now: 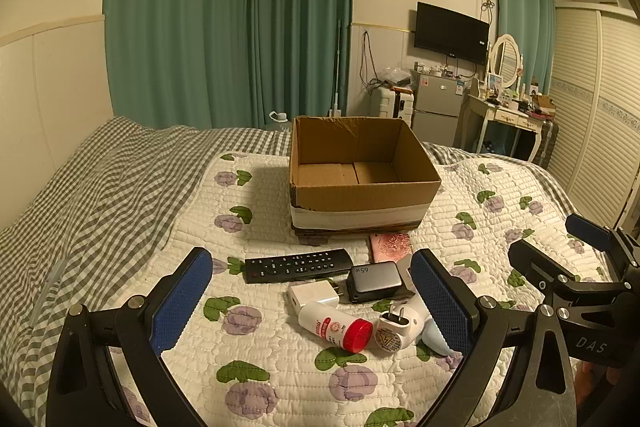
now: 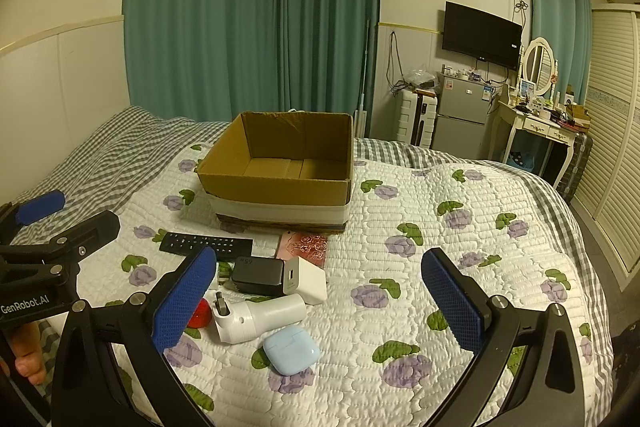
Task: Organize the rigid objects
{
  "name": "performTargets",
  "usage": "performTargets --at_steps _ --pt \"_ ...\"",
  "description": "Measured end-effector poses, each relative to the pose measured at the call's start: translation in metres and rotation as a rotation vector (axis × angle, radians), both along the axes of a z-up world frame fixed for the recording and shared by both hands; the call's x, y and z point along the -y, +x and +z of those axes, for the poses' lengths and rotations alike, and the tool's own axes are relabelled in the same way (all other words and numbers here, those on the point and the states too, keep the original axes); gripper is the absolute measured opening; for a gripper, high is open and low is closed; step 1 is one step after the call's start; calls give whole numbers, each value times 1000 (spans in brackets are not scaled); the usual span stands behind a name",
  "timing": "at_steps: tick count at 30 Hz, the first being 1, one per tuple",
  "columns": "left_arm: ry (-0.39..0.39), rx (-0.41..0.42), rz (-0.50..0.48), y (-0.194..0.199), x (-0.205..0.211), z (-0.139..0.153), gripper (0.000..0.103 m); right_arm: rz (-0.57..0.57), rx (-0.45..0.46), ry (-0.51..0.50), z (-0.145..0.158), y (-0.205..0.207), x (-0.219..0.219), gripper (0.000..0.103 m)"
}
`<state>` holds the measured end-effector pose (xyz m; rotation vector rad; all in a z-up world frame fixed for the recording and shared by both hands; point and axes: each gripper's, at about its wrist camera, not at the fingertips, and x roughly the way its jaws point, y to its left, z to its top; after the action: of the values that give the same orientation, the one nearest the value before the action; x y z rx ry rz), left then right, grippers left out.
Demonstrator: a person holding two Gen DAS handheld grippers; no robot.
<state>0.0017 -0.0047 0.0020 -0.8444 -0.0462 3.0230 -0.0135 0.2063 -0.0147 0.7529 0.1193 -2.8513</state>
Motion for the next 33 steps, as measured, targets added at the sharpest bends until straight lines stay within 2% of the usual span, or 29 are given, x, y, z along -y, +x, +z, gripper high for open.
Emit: performTargets --at_steps 33 --pt "-15 -14 10 1 -1 -2 101 14 6 4 4 -2 2 103"
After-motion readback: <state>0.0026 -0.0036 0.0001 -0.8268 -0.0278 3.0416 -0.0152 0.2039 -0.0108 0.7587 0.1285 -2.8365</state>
